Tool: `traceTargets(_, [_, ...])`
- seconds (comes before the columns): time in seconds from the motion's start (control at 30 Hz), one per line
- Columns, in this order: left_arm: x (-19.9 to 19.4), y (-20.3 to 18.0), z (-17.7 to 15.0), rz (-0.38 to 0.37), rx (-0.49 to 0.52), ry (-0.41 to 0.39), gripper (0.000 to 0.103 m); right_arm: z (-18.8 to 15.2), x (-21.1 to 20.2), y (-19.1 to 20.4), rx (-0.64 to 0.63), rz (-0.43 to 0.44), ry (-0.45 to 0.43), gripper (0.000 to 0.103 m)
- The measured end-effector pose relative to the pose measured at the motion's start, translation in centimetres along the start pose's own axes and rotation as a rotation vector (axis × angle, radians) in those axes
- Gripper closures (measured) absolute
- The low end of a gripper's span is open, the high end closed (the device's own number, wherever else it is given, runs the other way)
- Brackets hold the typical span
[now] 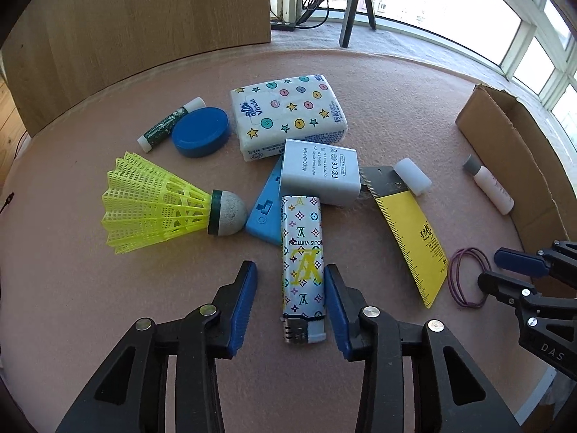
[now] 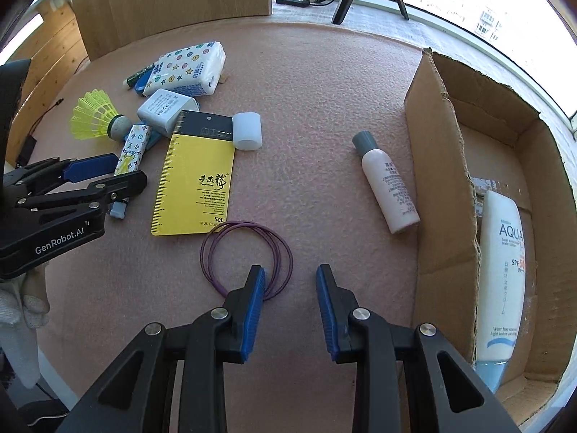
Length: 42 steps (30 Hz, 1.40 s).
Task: Organize objects
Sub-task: 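Grasp the purple rubber bands with the right tool while the left tool grasps the patterned lighter, then lift the rubber bands with the right tool while the left tool lifts the lighter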
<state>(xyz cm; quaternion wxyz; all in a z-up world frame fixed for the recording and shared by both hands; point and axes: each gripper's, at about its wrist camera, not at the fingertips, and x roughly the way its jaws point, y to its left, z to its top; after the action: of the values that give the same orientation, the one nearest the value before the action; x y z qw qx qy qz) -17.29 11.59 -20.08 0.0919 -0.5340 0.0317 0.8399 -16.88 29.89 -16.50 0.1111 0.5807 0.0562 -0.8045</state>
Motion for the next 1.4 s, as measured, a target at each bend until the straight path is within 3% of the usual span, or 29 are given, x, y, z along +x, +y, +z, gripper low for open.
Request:
traceTargets(0.03, [-0.1,0.3,-0.1,-0.003,-0.004,-0.003,0.074,-0.1,0.0,0.0,0.004,0.003,-0.002,0.076])
traceTargets(0.1, [-0.3,0.7,-0.4,-0.016,-0.008,-0.005,0.078,0.0,0.0,-0.1,0.010,0.007,-0.005,0.076])
traceTargets(0.53, [-2.4,0.2,-4.3,-0.081,0.021,0.030,0.078,-0.7,-0.4,-0.2,0.005,0.018,-0.010,0.076])
traceTargets(0.6, [-2.7,0.1,-4.6,-0.062,0.017,0.037,0.069,-0.7,-0.5,-0.4,0.013,0.029,-0.011,0.076])
traceTargets(0.67, [-3.1,0.2,-4.6,-0.048,0.003,0.025,0.039,-0.7,-0.6,-0.8,0.045,0.039,-0.018,0.075])
traceTargets(0.83, [-2.4,0.3,-4.1,-0.041,-0.006,0.029,0.038,-0.5,-0.5,-0.8,0.040,0.045,-0.016,0.075])
traceTargets(1.0, [-1.6,-0.2,-3.8,-0.020,0.033,0.013,0.047,-0.3,-0.4,0.1,-0.002,0.012,-0.023,0.075])
traceTargets(1.13, [-1.7,-0.3,-3.7,-0.034,0.050,0.009,0.076,-0.4,-0.3,1.4,-0.062,-0.025,-0.036,0.080])
traceTargets(1.27, [-1.9,-0.1,-4.0,-0.051,0.039,0.013,0.078,-0.9,-0.7,1.8,-0.072,-0.006,-0.038,0.096])
traceTargets(1.4, [-2.1,0.4,-4.2,-0.095,0.000,0.029,0.078,-1.2,-0.9,1.8,-0.067,0.025,-0.036,0.101])
